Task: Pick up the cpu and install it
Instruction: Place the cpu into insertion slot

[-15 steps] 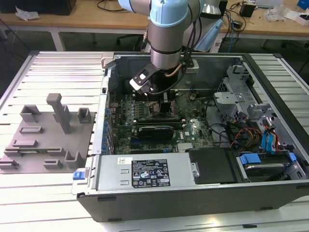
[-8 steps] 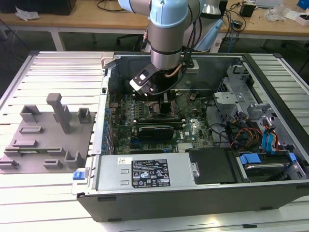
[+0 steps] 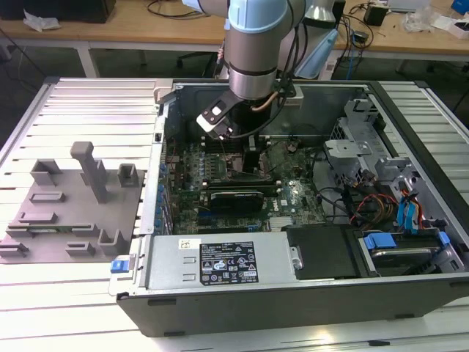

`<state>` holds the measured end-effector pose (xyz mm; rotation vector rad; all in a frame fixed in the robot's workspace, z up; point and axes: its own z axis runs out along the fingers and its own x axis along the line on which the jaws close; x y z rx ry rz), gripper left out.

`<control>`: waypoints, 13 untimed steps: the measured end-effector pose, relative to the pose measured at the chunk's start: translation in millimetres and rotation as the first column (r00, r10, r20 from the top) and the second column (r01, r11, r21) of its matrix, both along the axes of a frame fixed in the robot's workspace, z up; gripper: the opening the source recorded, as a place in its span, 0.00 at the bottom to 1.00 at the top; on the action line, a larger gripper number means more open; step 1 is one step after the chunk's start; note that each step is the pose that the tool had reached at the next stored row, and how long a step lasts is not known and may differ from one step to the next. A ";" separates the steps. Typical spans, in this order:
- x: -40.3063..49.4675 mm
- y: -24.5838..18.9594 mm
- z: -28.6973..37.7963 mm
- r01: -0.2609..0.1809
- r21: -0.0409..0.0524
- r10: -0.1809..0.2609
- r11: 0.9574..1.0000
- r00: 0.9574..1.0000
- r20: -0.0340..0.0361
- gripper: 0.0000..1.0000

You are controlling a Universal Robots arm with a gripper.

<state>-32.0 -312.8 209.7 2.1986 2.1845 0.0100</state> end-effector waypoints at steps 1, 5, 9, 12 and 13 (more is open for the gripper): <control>0.0 0.0 1.1 0.000 0.000 0.000 1.000 1.000 0.000 0.61; -0.1 0.0 1.2 0.000 -0.001 0.000 1.000 1.000 0.000 0.53; 0.0 0.0 1.2 0.000 -0.001 0.000 1.000 1.000 0.000 0.41; 0.0 0.0 1.2 0.000 -0.001 0.000 1.000 1.000 0.000 0.23; -0.1 0.0 1.2 0.000 -0.001 0.000 1.000 1.000 0.000 0.16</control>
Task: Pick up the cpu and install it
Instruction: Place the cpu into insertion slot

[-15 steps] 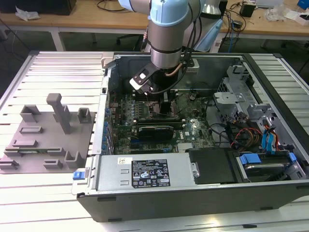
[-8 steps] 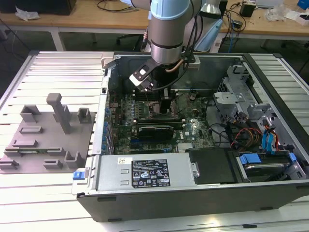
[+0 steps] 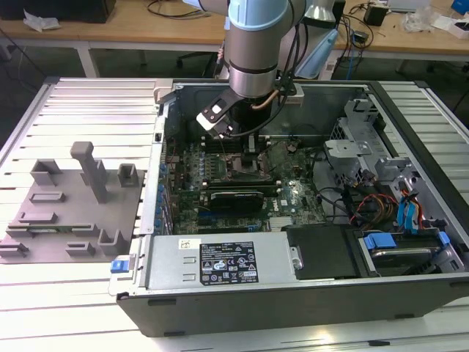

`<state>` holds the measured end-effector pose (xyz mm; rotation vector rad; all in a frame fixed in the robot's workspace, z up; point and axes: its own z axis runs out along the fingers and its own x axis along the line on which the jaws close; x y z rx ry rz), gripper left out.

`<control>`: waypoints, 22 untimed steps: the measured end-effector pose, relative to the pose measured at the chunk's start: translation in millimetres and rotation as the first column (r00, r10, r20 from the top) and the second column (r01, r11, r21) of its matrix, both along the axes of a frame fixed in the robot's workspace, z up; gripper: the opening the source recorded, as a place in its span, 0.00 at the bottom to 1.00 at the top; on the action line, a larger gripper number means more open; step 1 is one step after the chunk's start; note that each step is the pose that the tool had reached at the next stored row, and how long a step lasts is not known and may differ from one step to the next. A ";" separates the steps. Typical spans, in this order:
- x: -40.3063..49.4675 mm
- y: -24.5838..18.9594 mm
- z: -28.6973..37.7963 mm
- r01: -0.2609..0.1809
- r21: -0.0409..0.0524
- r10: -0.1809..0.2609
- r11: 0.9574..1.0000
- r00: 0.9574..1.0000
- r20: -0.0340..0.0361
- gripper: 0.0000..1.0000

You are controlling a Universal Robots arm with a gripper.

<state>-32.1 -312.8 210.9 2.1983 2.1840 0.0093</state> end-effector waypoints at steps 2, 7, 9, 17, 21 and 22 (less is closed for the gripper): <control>0.0 0.0 0.0 0.000 0.000 0.000 1.000 1.000 0.000 0.11; 0.0 0.0 0.0 0.000 0.000 0.000 1.000 1.000 0.000 0.11; 0.0 0.0 0.0 0.000 0.000 0.000 1.000 1.000 0.000 0.11; 0.0 0.0 -4.3 0.000 0.000 0.000 1.000 1.000 0.000 0.11; 0.0 0.0 -5.7 0.000 -0.001 0.000 1.000 1.000 0.000 0.11; 0.0 -0.1 -5.9 0.000 -0.001 0.000 1.000 1.000 0.000 0.11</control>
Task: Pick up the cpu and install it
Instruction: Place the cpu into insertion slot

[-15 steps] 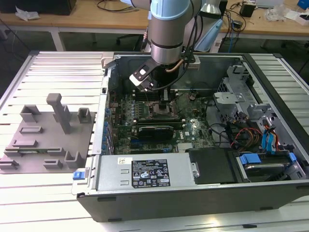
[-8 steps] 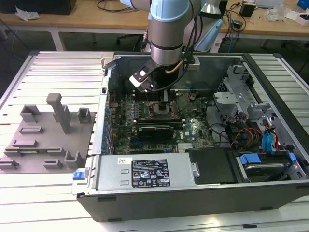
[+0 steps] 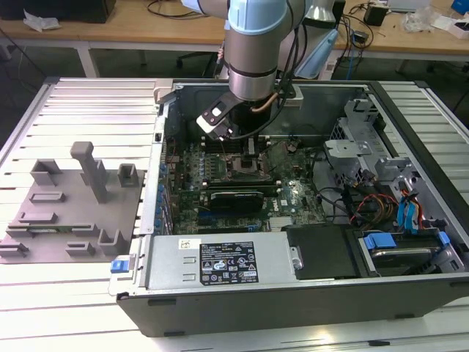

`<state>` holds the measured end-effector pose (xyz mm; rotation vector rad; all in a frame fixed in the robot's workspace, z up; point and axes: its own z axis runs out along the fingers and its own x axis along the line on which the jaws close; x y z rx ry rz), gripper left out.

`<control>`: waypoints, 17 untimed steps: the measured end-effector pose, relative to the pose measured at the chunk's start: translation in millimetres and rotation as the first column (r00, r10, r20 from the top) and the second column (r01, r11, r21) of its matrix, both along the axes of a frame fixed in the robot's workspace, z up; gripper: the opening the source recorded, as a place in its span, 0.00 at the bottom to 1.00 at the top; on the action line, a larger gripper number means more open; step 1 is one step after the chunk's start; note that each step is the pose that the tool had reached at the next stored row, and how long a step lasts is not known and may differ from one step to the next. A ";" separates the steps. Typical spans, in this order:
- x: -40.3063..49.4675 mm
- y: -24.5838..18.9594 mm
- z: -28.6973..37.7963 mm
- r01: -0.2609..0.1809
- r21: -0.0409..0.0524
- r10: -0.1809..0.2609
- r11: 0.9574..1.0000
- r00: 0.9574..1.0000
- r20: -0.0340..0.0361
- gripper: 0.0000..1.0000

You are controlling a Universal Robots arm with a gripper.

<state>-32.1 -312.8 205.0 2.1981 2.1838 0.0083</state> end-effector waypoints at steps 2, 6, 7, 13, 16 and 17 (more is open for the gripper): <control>0.0 0.0 -0.5 0.000 0.000 0.000 1.000 1.000 0.000 0.11; -0.1 -0.1 -2.1 0.000 0.001 0.000 1.000 1.000 0.000 0.11; -0.1 0.0 -2.2 0.000 0.001 0.000 1.000 1.000 0.000 0.11; 0.0 0.0 -3.1 0.000 0.001 0.000 1.000 1.000 0.000 0.11; 0.0 -0.1 -3.0 0.000 0.001 0.000 1.000 1.000 0.000 0.11; 0.0 0.1 -1.7 0.000 0.002 0.000 1.000 1.000 0.001 0.11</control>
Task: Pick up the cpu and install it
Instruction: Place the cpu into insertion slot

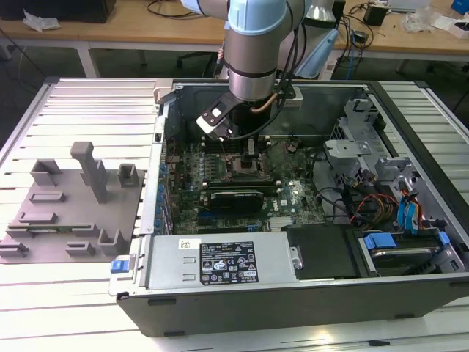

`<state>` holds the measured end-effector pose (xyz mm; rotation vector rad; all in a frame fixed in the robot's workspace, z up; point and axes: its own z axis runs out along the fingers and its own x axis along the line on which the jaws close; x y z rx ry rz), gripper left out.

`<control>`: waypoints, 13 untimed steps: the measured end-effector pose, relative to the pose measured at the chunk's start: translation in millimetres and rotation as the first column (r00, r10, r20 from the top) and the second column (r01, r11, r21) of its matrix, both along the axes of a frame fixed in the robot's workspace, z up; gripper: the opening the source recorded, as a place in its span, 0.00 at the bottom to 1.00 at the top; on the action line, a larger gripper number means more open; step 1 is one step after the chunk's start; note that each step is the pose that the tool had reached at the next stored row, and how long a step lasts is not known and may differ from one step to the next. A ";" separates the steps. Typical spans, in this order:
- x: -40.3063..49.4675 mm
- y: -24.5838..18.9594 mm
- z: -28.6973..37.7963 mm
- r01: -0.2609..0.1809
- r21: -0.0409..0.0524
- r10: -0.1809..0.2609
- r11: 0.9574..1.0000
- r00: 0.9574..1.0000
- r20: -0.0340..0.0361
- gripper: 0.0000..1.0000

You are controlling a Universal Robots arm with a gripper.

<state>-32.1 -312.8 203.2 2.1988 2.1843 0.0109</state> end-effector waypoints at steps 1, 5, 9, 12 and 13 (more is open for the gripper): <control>0.2 0.4 2.2 0.000 0.002 0.000 1.000 1.000 0.001 0.11; 0.0 0.0 26.7 0.000 -0.001 0.000 1.000 1.000 0.000 0.11; 0.0 0.2 41.5 0.000 -0.004 0.000 1.000 1.000 0.000 0.11; 0.0 0.3 41.7 0.000 -0.005 0.000 1.000 1.000 0.000 0.11; 0.0 0.2 41.8 0.000 -0.005 0.000 1.000 1.000 0.000 0.11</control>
